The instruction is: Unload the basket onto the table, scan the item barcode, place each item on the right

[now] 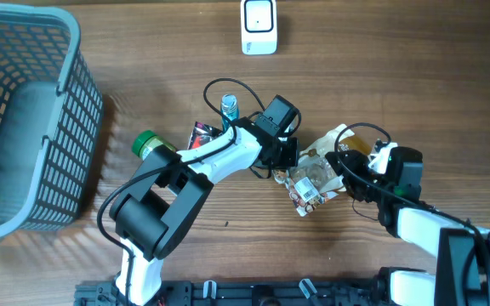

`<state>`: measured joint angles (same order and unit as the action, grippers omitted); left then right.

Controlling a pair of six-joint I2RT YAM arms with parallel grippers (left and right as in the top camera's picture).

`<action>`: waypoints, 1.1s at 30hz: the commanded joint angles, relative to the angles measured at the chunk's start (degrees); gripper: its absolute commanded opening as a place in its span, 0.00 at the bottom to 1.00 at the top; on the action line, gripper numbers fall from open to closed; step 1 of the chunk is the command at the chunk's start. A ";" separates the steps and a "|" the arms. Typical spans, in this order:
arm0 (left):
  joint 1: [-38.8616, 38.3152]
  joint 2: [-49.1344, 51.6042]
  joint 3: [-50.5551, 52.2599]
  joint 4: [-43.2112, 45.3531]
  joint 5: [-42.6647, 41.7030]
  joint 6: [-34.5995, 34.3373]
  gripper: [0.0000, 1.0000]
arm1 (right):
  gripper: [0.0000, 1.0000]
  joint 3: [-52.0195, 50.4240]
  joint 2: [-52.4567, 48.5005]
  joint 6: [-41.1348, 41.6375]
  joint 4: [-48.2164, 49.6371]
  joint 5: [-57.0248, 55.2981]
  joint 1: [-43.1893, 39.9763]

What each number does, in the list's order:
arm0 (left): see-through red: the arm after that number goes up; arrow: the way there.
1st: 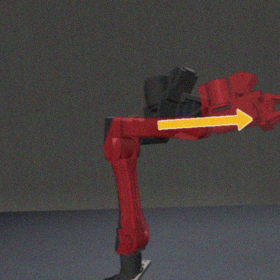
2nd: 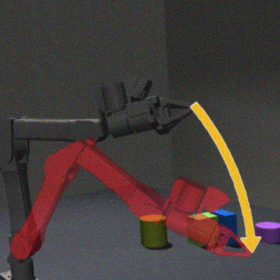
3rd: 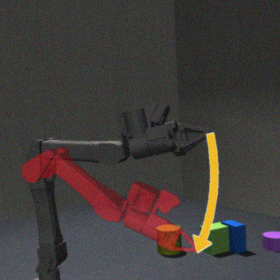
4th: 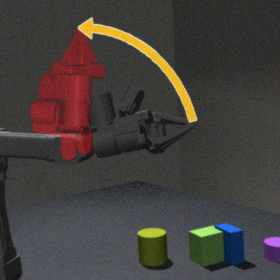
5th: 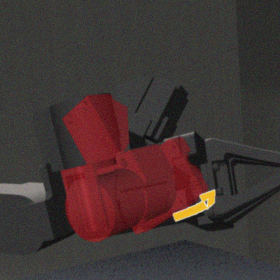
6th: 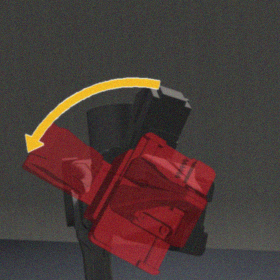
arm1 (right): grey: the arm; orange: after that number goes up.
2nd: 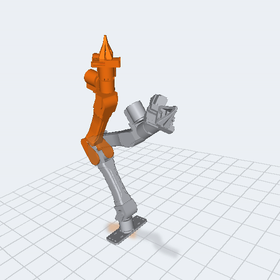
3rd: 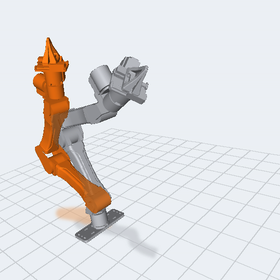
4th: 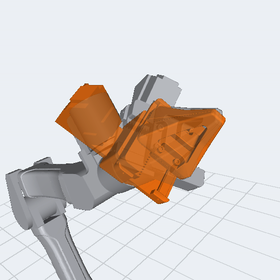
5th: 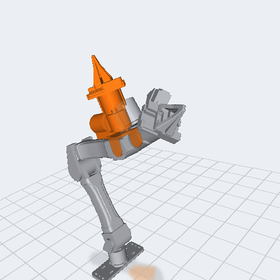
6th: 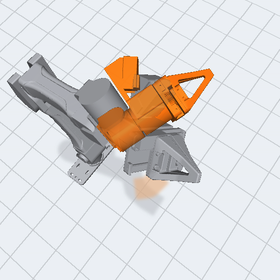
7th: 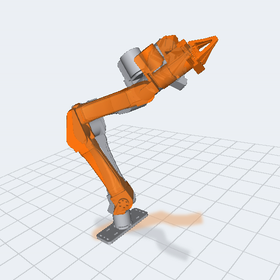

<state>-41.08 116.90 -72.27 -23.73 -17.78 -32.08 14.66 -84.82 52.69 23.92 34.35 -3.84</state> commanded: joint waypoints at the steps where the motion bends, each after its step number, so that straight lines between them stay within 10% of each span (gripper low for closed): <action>1: 0.33 3.65 1.14 -0.72 2.14 -0.37 0.04 | 0.47 -1.27 -5.49 0.46 0.26 -0.39 0.15; 10: 0.33 3.65 1.14 -1.88 2.16 -0.35 0.11 | 0.35 -1.27 -5.73 -0.15 7.72 7.30 0.13; 13: 0.33 3.65 1.14 -1.95 2.19 -0.35 0.35 | 0.31 -1.27 -5.73 -0.70 8.63 8.17 0.13; 17: 0.33 3.65 1.14 -1.97 2.73 -0.33 1.00 | 0.28 -1.22 -5.70 -1.66 8.94 9.49 0.11; 33: 0.70 -12.22 -6.54 -4.74 13.60 1.42 1.00 | 0.25 -1.09 -5.29 -3.17 12.11 10.56 -5.16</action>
<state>-40.51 109.56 -73.78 -28.69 -6.20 -32.42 13.63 -89.80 50.85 34.54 43.48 -8.80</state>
